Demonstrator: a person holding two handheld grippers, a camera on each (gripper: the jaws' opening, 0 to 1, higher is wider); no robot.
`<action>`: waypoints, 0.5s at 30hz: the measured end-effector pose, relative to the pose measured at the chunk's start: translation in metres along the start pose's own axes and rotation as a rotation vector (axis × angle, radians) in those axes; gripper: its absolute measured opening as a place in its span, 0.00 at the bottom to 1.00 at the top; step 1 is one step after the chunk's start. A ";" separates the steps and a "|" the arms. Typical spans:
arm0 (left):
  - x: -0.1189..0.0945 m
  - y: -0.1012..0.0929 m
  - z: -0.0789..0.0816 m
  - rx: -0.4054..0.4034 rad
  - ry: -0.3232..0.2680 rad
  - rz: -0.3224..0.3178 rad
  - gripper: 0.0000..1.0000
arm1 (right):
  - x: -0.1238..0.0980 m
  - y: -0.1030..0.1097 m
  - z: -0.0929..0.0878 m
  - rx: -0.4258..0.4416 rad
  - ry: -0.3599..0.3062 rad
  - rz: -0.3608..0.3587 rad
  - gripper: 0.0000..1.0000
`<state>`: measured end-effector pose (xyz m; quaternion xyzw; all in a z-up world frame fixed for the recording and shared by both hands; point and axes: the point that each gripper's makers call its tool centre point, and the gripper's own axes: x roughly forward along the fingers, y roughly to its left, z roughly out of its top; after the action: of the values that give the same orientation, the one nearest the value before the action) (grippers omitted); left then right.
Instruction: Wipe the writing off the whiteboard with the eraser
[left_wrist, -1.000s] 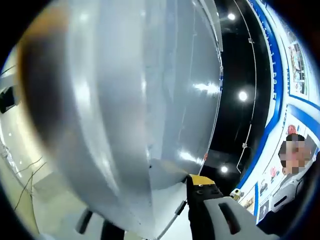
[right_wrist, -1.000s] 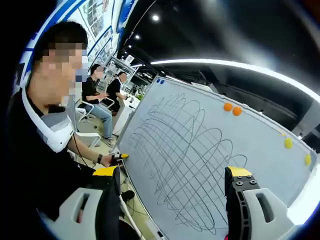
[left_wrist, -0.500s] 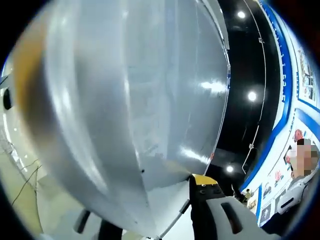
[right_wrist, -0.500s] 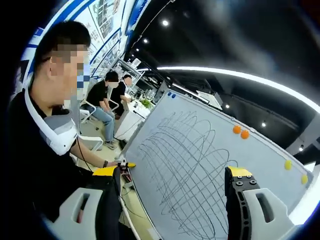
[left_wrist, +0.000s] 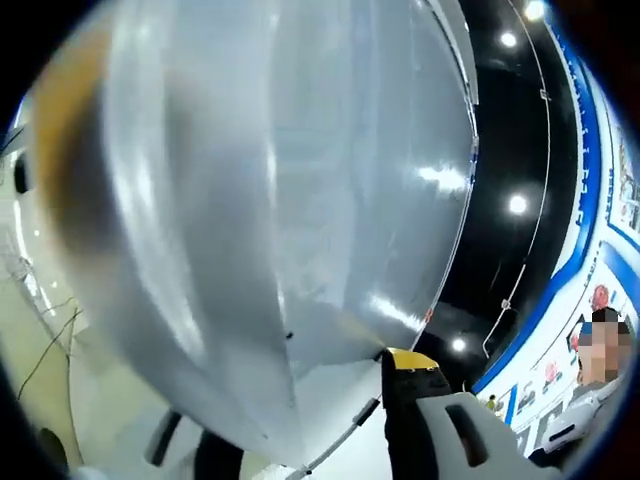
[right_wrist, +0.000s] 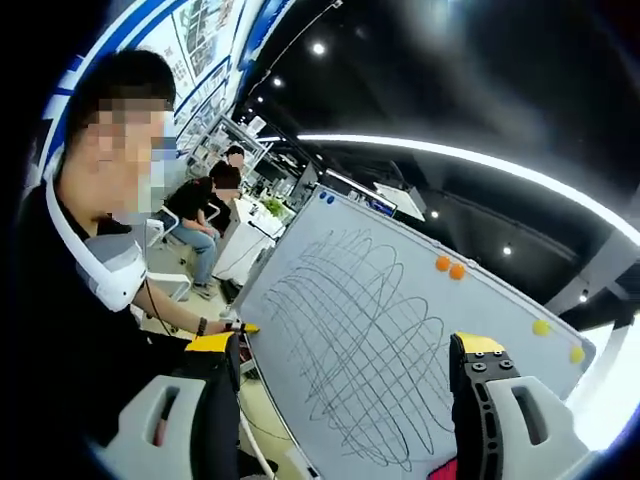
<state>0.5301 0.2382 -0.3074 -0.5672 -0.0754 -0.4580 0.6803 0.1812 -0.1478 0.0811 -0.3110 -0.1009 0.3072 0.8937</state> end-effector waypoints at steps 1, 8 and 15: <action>0.000 0.001 0.000 -0.002 0.005 0.007 0.56 | -0.003 -0.002 0.000 0.003 -0.004 -0.006 0.86; -0.001 -0.013 -0.012 -0.014 0.019 0.025 0.57 | -0.020 0.006 -0.004 0.037 -0.046 -0.017 0.86; -0.001 -0.017 -0.014 -0.010 0.018 0.027 0.57 | -0.021 0.006 -0.018 0.022 -0.005 -0.006 0.86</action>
<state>0.5115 0.2281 -0.3004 -0.5676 -0.0592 -0.4544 0.6840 0.1683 -0.1664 0.0636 -0.3001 -0.1006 0.3065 0.8977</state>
